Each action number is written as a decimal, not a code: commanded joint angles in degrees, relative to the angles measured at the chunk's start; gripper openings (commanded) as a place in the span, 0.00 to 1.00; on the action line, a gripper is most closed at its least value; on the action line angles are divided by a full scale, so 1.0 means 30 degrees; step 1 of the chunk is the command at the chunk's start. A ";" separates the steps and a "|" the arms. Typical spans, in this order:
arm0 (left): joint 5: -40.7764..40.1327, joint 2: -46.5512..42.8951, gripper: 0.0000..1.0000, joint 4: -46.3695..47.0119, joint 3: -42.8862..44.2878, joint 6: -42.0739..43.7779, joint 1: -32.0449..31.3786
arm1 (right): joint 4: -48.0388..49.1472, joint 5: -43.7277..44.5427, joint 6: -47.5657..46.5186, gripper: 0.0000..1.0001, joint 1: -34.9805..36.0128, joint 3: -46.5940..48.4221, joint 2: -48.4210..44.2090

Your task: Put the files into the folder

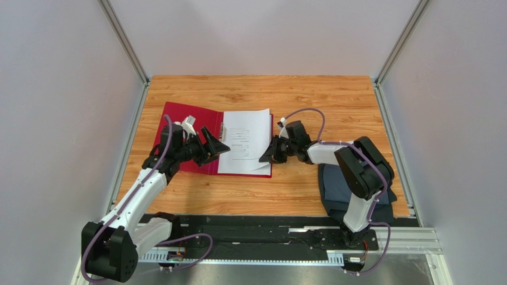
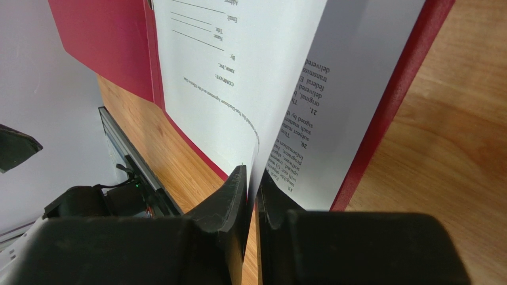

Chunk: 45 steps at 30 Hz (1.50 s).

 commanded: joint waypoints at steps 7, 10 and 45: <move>0.0283 0.0017 0.85 0.0300 0.0685 0.0341 0.0143 | 0.1865 0.1069 0.1799 0.04 0.0444 -0.1299 -0.1401; 0.0341 0.0076 0.85 0.0447 0.0627 0.0283 0.0143 | 0.2040 0.1214 0.2063 0.03 0.0532 -0.1562 -0.1694; 0.0459 0.0105 0.85 0.0388 0.0597 0.0400 0.0143 | 0.2422 0.1011 0.2299 0.02 0.1323 -0.1563 -0.0992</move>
